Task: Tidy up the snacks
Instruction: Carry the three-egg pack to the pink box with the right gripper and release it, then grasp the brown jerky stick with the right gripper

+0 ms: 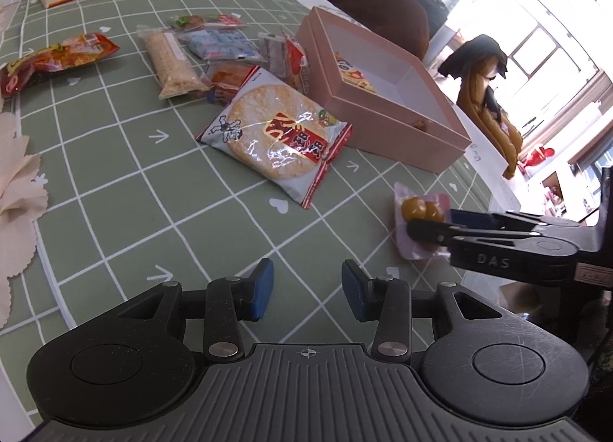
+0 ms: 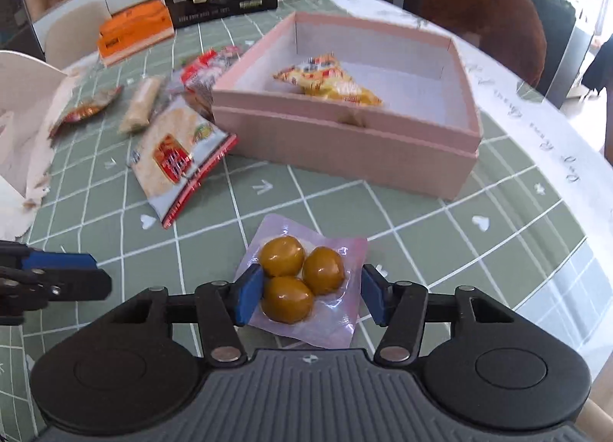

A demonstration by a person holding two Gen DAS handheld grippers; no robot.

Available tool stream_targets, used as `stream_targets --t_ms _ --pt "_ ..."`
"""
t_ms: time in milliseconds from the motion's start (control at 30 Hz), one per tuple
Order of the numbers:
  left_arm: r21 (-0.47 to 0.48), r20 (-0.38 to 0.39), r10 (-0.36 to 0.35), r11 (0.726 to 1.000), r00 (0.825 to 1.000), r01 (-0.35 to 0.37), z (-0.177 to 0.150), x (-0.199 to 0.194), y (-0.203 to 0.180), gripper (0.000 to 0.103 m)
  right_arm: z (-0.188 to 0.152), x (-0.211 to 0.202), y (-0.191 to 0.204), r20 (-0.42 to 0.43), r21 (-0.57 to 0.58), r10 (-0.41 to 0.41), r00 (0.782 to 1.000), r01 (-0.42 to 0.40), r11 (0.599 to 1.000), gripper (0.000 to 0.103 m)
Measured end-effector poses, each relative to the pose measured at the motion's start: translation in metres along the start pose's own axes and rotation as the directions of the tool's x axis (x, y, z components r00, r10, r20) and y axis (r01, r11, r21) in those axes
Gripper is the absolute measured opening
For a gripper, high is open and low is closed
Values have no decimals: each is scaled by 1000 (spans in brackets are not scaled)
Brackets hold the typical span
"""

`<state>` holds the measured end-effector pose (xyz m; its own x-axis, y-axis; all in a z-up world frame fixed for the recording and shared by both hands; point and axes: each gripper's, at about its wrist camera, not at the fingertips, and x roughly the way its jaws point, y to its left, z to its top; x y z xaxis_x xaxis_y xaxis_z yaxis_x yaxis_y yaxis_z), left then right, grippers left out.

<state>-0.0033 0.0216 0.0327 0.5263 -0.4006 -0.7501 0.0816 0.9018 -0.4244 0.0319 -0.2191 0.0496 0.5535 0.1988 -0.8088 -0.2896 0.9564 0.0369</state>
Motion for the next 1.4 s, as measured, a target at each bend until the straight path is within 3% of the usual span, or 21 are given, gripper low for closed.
stream_targets --t_ms 200,333,400,567,633,700,800,967,1033,1133,1233,1400 --pt "-26 23 -4 1000 1000 5 4 -1 9 45 17 -30 -4 90 -15 -8 996 10 1000 54" --pt "-51 110 -1 999 994 7 26 -9 16 45 69 -46 -20 193 -30 -71 979 78 997 55" --pt "-80 141 -8 997 990 20 42 -12 22 45 100 -38 -31 220 -25 -118 968 127 992 60" --pt "-105 245 -28 993 969 56 99 -8 35 45 150 -2 -54 126 61 -120 985 113 992 62" --pt "-92 276 -1 995 961 28 131 4 36 45 149 -1 -50 143 66 -104 984 96 993 70" --pt "-19 262 11 1000 965 -6 165 26 32 45 140 0 -41 147 49 -87 985 81 996 74" --pt "124 164 67 988 984 -88 209 74 22 45 122 3 -26 127 11 -89 988 88 996 74" --pt "166 37 96 981 995 -101 243 146 17 45 89 -2 -24 110 25 -100 989 98 995 74" --pt "211 29 116 970 993 -119 242 164 13 45 75 -1 -26 89 40 -114 990 111 993 74" --pt "318 81 98 941 992 -119 235 167 7 43 58 6 -28 43 57 -119 992 117 992 74" --pt "336 43 38 940 998 -50 220 156 12 41 46 12 -26 17 50 -124 992 123 991 74" --pt "353 -6 -24 935 1000 25 173 120 16 32 40 19 -14 6 81 -37 999 37 996 74"
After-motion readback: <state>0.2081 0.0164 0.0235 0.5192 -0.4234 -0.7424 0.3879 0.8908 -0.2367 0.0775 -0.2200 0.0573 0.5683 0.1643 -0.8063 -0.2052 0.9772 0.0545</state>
